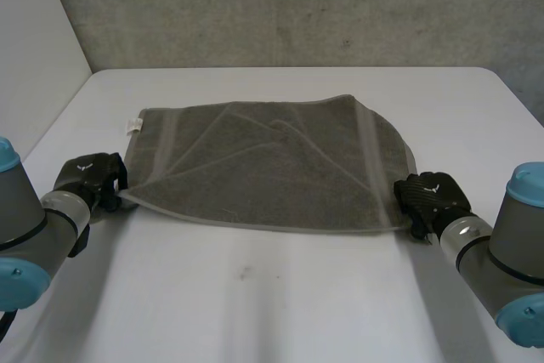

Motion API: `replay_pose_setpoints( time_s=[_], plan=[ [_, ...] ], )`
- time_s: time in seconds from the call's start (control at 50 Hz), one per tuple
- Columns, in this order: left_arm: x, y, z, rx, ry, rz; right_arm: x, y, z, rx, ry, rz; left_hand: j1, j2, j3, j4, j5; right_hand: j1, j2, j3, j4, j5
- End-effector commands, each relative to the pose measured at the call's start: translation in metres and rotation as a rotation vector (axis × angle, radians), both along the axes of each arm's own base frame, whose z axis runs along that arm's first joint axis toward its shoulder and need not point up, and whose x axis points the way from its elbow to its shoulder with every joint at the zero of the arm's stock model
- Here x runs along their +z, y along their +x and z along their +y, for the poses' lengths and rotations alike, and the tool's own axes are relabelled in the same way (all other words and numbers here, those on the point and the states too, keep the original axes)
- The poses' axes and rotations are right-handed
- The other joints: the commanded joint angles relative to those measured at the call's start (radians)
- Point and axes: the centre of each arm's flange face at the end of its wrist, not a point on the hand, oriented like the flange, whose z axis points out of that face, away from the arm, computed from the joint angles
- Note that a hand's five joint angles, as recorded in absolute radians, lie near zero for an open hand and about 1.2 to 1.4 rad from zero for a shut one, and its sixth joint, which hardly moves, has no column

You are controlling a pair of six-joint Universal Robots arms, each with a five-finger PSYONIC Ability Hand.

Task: Fold the towel.

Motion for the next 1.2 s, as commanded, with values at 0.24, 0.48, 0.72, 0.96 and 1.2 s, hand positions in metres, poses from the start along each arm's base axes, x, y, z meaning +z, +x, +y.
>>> replay_pose_setpoints(
  time_s=[0.24,0.48,0.72,0.96,1.2],
  plan=[
    [-0.018,-0.008,-0.010,-0.073,-0.046,0.028,0.038,-0.016,-0.014,-0.055,-0.125,-0.038,-0.075,-0.099,-0.098,-0.098,-0.084,0.508,0.507,0.506,0.507,0.502],
    [-0.026,-0.021,-0.012,-0.233,-0.051,0.044,0.038,-0.019,-0.016,-0.056,-0.121,-0.037,-0.174,-0.198,-0.197,-0.197,-0.183,0.508,0.507,0.506,0.507,0.502],
    [0.004,-0.009,-0.009,-0.214,-0.106,-0.026,0.059,-0.020,-0.018,-0.054,-0.180,-0.034,0.203,0.178,0.179,0.179,0.193,0.508,0.507,0.506,0.507,0.502],
    [0.110,0.020,0.036,-0.145,-0.279,-0.126,0.181,-0.046,0.006,0.017,-0.236,0.005,0.203,0.178,0.179,0.179,0.193,0.508,0.507,0.506,0.507,0.502],
    [0.217,0.014,0.075,-0.172,-0.609,-0.081,0.283,-0.046,0.024,0.062,-0.444,-0.006,0.203,0.178,0.179,0.179,0.193,0.508,0.507,0.506,0.507,0.502]
  ],
)
